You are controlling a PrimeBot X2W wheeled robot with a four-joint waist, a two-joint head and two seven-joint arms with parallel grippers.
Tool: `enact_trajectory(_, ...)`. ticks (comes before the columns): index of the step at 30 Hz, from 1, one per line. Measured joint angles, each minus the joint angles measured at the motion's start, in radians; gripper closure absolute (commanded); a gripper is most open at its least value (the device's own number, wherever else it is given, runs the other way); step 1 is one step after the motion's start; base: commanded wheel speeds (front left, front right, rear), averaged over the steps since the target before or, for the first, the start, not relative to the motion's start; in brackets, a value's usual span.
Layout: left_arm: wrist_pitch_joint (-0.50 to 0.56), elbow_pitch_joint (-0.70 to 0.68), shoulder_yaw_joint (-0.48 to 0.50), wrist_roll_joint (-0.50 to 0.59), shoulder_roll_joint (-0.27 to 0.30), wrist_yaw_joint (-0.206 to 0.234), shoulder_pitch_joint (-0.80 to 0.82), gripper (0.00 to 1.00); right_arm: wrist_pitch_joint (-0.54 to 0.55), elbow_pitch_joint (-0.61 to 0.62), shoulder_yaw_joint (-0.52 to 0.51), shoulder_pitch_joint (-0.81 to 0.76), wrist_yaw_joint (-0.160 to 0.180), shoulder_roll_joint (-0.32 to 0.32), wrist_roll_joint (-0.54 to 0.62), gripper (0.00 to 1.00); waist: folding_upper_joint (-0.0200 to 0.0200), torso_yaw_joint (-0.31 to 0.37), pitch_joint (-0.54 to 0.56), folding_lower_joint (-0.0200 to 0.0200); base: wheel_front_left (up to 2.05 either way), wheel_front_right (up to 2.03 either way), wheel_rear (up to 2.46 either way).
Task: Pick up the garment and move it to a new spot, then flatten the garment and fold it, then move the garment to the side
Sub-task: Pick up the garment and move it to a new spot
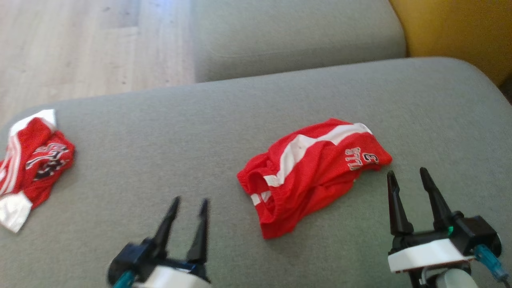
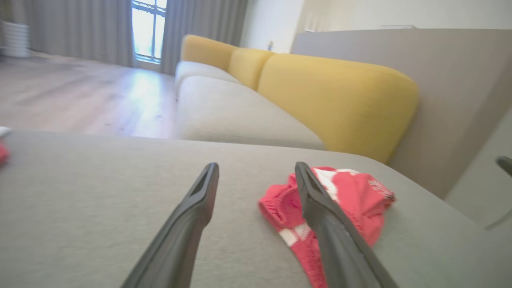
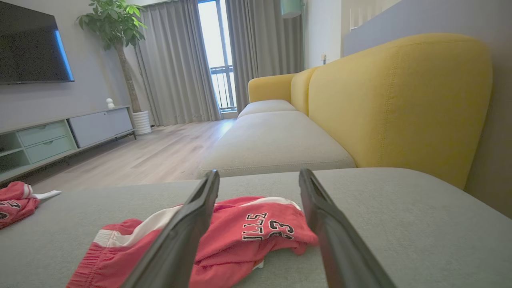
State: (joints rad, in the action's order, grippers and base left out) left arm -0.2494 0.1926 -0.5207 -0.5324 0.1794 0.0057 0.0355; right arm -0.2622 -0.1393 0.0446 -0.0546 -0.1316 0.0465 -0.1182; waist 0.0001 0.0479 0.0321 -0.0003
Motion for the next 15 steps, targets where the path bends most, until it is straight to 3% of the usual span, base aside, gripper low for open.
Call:
enact_trajectory(3,0.0,-0.046,0.119,0.092,-0.035,0.048,-0.092,0.0,0.0,-0.01,0.002,-0.012,0.0,0.0,-0.008,0.0,0.0,-0.029,0.023,0.0001,0.0,0.0,0.0)
enact_trajectory(10,-0.002,-0.129,0.272,0.232,-0.08,0.087,-0.228,0.0,0.0,-0.02,0.013,-0.051,0.0,-0.001,-0.002,0.0,0.0,-0.073,0.066,0.0002,0.0,0.0,0.0)
enact_trajectory(15,-0.003,-0.165,0.322,0.303,-0.094,0.078,-0.276,0.0,0.0,-0.023,0.015,-0.097,0.0,-0.001,0.009,0.0,0.0,-0.083,0.081,0.0002,0.0,0.0,0.0)
